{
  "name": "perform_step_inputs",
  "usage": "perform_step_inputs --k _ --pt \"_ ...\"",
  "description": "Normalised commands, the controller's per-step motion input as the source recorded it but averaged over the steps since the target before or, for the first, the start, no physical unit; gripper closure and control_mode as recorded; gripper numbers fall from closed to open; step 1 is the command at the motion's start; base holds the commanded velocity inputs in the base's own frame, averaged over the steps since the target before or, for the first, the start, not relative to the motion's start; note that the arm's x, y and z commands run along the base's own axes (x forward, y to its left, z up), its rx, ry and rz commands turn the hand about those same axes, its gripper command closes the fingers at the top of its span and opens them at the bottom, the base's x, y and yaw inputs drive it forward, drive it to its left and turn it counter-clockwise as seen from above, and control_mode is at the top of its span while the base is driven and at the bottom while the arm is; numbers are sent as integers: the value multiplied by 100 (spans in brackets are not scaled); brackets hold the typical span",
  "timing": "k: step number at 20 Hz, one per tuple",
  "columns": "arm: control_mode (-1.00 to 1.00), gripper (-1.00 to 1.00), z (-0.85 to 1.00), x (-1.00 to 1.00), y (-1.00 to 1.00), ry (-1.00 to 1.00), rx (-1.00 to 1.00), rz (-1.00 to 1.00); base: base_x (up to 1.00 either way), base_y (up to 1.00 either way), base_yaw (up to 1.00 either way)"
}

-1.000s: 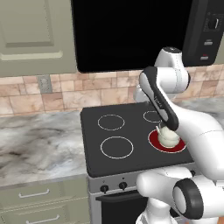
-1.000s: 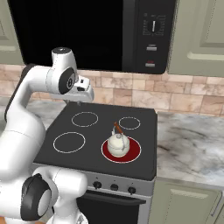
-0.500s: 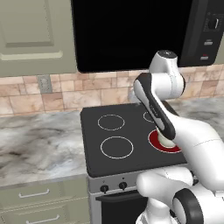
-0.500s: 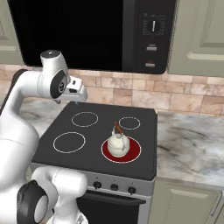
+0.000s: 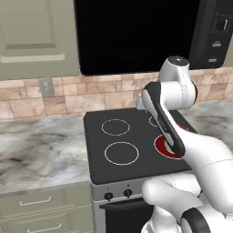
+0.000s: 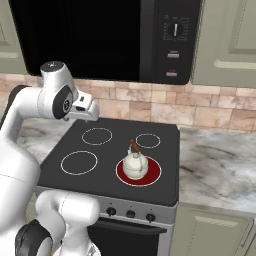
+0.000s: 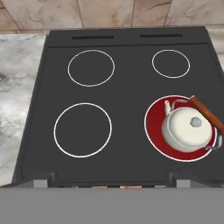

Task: Lower the heat of the kettle.

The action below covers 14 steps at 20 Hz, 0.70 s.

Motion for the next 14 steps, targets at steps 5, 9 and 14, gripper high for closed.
perform_step_inputs --k 5,9,14 --pt "-100 -100 0 -3 -14 0 2 -5 0 0 0" --pt "-100 -100 0 0 5 0 0 0 0 0 0" --pt "100 -100 0 0 11 0 0 0 0 28 0"
